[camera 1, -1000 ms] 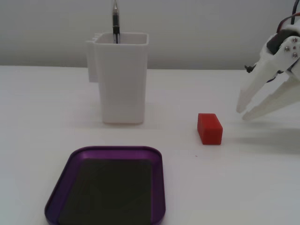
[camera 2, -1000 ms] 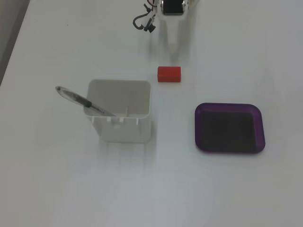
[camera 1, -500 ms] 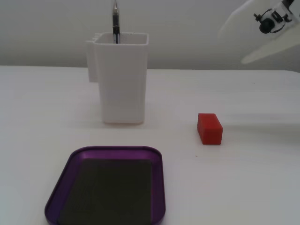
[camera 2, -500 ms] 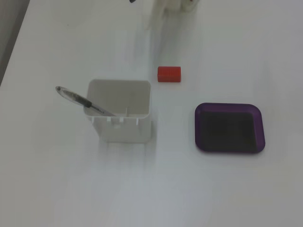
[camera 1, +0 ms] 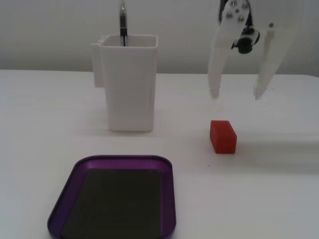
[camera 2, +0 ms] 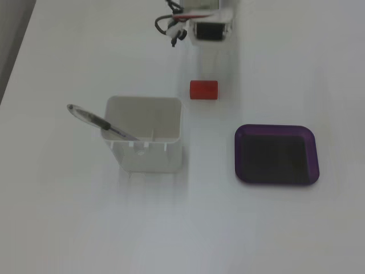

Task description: Pick up the red cube and place it in the box.

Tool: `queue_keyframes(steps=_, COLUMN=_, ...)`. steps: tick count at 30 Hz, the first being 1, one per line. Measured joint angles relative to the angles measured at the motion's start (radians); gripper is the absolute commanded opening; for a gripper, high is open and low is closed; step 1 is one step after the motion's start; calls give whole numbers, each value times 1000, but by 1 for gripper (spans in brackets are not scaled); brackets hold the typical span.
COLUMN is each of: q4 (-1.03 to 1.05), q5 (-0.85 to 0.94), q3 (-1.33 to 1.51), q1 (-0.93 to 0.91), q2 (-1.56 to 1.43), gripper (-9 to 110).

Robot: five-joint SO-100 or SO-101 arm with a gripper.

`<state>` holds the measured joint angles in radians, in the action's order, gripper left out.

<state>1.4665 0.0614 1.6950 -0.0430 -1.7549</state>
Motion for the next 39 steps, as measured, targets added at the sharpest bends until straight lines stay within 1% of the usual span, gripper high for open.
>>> queue_keyframes(steps=4, q4=-26, q5=23, q3=-3, q1=-11, q2=66, gripper=18)
queue_keyframes(steps=10, q4=-74, q5=35, q3=-3, q1=-2, q2=89, gripper=19)
queue_keyframes(steps=14, q4=-97, q5=35, q3=-3, q1=-2, q2=114, gripper=26)
queue_keyframes(steps=17, q4=-127, q5=35, q3=34, q1=-3, q2=118, gripper=29)
queue_keyframes(steps=25, q4=-207, q5=37, q3=141, q1=-3, q2=118, gripper=29)
queue_keyframes(steps=34, q4=-319, q5=87, q3=238, q1=-23, q2=118, gripper=29)
queue_keyframes(steps=36, q4=-344, q5=97, q3=256, q1=-57, q2=118, gripper=27)
queue_keyframes(steps=39, q4=-365, q5=115, q3=264, q1=-89, q2=118, gripper=19)
